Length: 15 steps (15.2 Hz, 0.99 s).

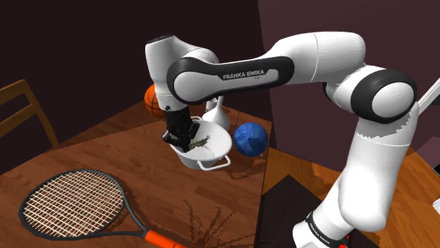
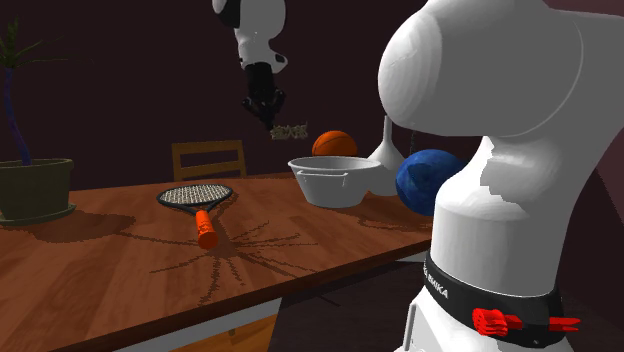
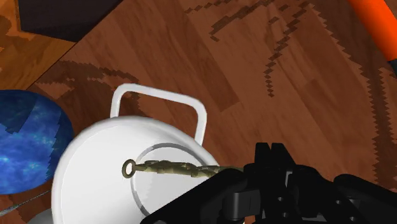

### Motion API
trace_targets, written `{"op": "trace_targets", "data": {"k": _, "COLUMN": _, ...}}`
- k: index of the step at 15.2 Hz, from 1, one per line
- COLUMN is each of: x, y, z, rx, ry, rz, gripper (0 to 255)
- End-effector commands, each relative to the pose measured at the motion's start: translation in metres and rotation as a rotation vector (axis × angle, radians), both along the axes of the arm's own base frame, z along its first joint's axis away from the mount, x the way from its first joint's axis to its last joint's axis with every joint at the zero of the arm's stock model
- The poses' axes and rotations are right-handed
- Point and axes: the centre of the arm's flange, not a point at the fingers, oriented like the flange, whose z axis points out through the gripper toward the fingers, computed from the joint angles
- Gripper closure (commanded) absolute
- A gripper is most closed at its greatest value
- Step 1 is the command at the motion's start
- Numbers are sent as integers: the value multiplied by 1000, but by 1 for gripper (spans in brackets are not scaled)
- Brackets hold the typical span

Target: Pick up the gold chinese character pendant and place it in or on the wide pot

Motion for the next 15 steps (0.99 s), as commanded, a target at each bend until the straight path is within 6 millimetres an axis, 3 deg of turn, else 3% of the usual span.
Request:
{"op": "trace_targets", "data": {"k": 1, "x": 17, "y": -22, "z": 2, "rx": 0, "ry": 0, "rz": 2, "gripper": 255}}
{"op": "trace_targets", "data": {"k": 12, "x": 113, "y": -130, "z": 12, "rx": 0, "ry": 0, "rz": 2, "gripper": 255}}
{"op": "trace_targets", "data": {"k": 15, "x": 121, "y": -138, "z": 3, "rx": 0, "ry": 0, "rz": 2, "gripper": 255}}
